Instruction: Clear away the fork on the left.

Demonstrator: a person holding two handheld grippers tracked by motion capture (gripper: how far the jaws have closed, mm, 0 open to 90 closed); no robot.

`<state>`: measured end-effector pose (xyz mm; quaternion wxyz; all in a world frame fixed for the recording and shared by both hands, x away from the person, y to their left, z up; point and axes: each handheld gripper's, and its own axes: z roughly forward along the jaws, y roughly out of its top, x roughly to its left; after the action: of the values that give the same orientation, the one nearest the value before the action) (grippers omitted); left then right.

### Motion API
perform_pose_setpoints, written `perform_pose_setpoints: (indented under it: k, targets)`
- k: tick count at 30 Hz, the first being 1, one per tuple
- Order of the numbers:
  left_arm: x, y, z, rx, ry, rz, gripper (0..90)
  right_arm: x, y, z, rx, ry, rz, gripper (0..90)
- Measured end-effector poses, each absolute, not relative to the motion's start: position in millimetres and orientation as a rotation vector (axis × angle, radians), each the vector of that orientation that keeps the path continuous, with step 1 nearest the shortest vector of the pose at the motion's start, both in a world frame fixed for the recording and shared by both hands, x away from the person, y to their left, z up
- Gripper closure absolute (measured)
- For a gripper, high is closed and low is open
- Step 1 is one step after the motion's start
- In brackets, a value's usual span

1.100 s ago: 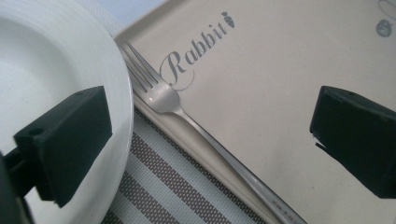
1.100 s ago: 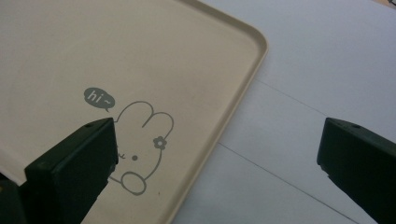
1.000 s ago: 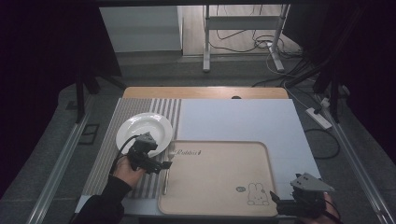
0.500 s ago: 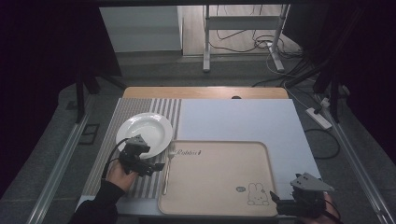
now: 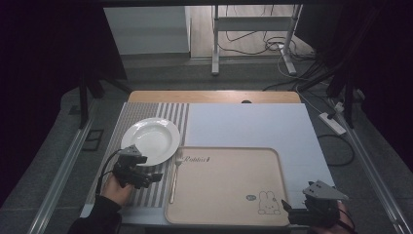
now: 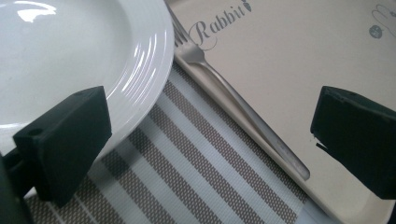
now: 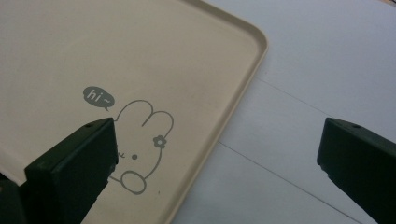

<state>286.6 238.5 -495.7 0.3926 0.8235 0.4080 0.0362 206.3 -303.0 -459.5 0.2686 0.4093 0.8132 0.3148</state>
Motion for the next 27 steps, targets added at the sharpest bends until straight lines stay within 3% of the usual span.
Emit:
perform_pose_setpoints:
  k: [27]
  targets:
    - [245, 281, -498, 1.979, 1.126, 0.134, 0.0, 206, -303, -460, 1.113, 2.189, 0.837, 0.0]
